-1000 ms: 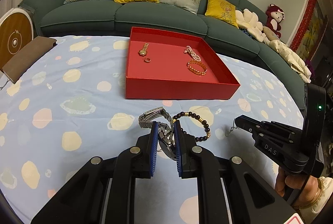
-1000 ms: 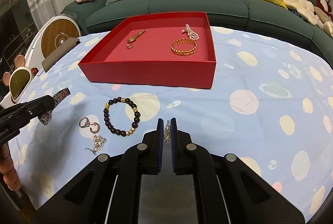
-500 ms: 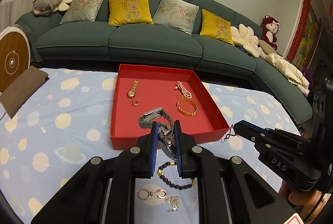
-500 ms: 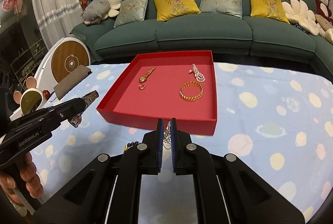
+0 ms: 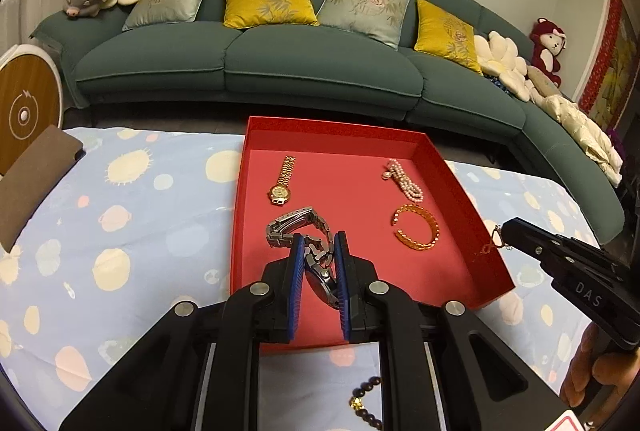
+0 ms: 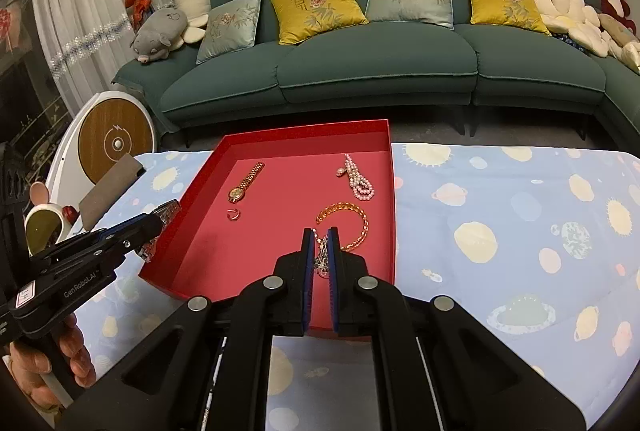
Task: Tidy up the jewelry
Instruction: 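Carry the pendant with the right tool while the left tool carries the watch over the red box, then open both tools to drop the watch and pendant into the red box, then withdraw both tools and move them toward the bead bracelet and silver hoops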
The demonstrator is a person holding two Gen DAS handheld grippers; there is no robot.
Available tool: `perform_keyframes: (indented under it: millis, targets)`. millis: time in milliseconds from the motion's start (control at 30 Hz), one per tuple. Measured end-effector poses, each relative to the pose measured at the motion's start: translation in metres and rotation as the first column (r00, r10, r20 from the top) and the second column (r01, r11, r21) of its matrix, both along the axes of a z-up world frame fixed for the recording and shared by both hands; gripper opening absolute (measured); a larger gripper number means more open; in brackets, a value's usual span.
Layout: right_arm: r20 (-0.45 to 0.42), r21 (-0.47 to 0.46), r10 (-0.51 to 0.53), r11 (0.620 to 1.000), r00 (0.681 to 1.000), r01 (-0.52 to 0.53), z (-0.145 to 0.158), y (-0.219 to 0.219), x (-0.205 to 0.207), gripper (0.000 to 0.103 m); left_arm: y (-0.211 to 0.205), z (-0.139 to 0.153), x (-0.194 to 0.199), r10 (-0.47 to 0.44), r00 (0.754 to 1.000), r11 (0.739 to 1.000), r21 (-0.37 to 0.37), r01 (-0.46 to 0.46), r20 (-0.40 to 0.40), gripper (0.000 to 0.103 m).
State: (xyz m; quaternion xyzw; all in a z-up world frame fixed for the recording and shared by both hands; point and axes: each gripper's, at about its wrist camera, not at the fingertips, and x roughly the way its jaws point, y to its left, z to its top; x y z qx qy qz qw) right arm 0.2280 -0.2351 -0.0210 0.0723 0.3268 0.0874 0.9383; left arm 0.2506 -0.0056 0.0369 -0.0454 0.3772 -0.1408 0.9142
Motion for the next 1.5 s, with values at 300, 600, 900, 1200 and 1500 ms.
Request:
perform_keyframes:
  millis: [300,600,900,1200,1500]
  targets:
    - [-0.071,-0.024,-0.010,1.000,0.997,0.008,-0.027,-0.002,0.013,0.006,0.000,-0.016,0.014,0.003,0.999,0.999,0.035,-0.002,-0.033,0.012]
    - [-0.065,-0.003,-0.005,1.000,0.998,0.005,-0.029,-0.005,0.013,0.012,0.003,-0.009,0.009,0.005,1.000,1.000,-0.010,-0.005,-0.021,0.016]
    - [0.026,0.047,-0.034,0.998,0.999,0.033,0.003,-0.013,-0.002,0.030,0.016,0.009,0.006,0.057,0.998,0.998,-0.032,-0.057,0.006,0.019]
    - [0.066,0.054,0.031,0.998,0.997,-0.034,0.017,0.004,-0.038,0.032,0.031,0.025,-0.026,0.083,0.996,0.996,-0.023,-0.083,0.032,0.024]
    - [-0.049,0.003,0.138,0.990,0.989,-0.138,-0.025,0.040,-0.084,0.049,0.048,0.028,-0.076,0.112,0.993,0.993,-0.034,-0.111,0.038,0.038]
